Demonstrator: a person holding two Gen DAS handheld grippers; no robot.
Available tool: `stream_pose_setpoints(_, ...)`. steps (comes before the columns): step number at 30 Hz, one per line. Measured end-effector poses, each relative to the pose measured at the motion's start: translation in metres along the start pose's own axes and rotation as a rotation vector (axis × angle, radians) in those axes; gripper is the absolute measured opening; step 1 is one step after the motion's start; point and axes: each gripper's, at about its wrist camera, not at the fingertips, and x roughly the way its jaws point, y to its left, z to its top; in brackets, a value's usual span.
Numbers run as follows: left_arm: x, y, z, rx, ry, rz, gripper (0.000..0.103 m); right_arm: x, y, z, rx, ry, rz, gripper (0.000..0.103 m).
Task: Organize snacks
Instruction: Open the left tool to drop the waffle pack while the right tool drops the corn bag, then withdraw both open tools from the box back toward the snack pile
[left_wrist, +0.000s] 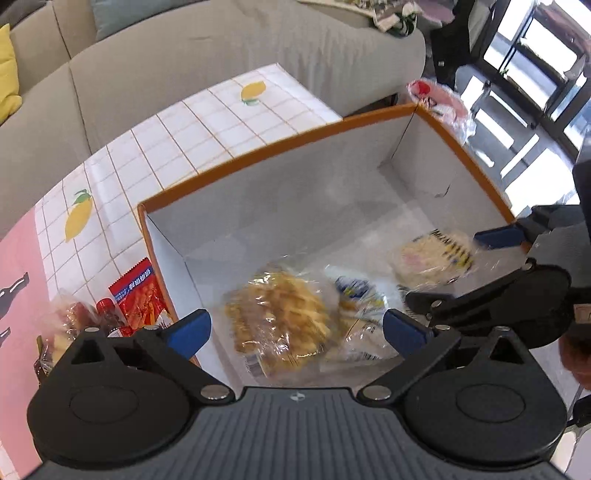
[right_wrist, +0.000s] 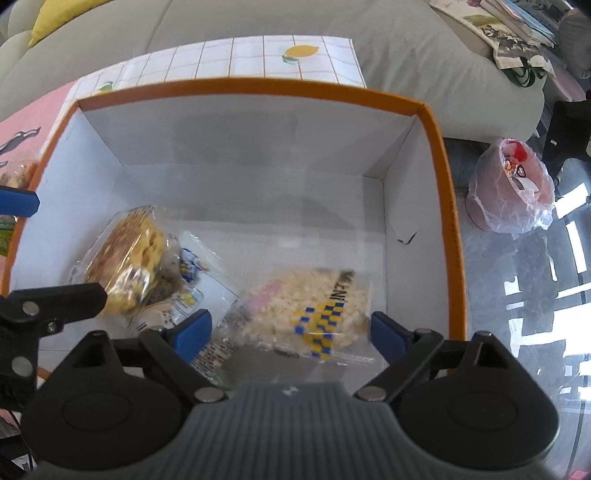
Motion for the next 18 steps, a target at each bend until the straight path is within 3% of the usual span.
stream_pose_setpoints(4,-0.017,0.000,-0.004,-0.004,-0.038,-0.003,0.103,-0.015,0.006,-0.003,-0.007,-0.031,-0.017,0.096)
stream_pose_setpoints(10,-0.049,0.000,-0.013,-0.005,-0.111,0.008,0.103,-0.040,0.015,-0.012,-0.007,-0.085,-0.086,0.096)
stream_pose_setpoints(18,-0.097,0.001,-0.038,0.022,-0.227,0.060,0.103,-0.085,0.034,-0.037,0.087,-0.267,-0.111,0.097)
